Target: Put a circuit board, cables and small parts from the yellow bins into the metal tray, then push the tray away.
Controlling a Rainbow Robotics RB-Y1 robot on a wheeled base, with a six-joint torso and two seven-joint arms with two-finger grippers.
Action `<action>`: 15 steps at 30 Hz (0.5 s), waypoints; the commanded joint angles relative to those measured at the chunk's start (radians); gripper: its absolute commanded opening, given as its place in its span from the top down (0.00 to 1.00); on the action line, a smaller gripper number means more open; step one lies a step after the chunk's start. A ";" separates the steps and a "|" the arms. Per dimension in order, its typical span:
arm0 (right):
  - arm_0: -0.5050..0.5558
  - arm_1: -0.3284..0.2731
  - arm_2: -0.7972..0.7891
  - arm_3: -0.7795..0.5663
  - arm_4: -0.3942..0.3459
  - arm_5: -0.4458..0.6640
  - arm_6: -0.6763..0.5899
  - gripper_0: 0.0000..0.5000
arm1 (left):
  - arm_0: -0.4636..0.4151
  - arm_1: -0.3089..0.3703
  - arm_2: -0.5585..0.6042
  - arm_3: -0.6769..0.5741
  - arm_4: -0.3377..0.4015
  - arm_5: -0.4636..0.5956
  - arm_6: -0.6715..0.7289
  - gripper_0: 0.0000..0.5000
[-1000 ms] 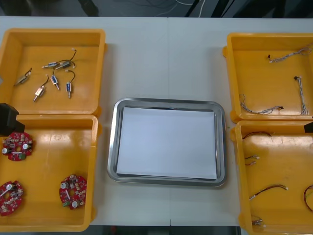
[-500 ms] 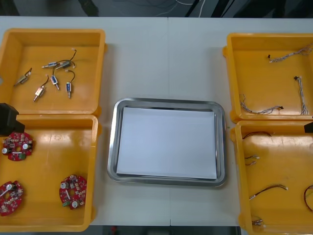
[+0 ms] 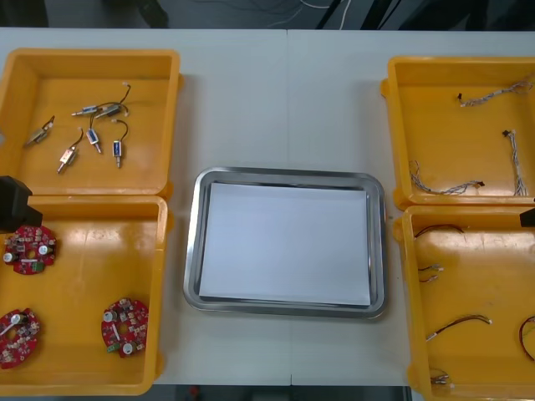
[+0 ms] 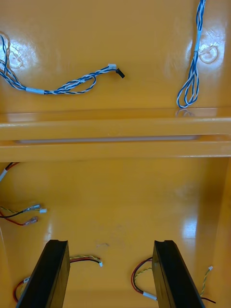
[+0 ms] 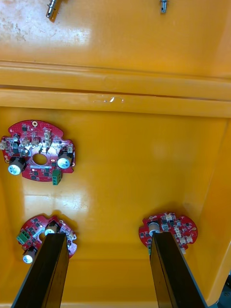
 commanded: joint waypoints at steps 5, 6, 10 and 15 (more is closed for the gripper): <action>0.014 -0.035 -0.031 -0.008 -0.007 0.003 -0.022 0.00 | 0.015 0.044 0.030 -0.026 -0.008 -0.009 -0.091 0.00; 0.014 -0.035 -0.031 -0.008 -0.007 0.003 -0.022 0.00 | 0.015 0.044 0.030 -0.026 -0.008 -0.009 -0.091 0.00; 0.014 -0.035 -0.031 -0.008 -0.007 0.003 -0.022 0.00 | 0.015 0.044 0.030 -0.026 -0.008 -0.009 -0.091 0.00; 0.014 -0.035 -0.031 -0.008 -0.007 0.003 -0.022 0.00 | 0.015 0.044 0.030 -0.026 -0.008 -0.009 -0.091 0.00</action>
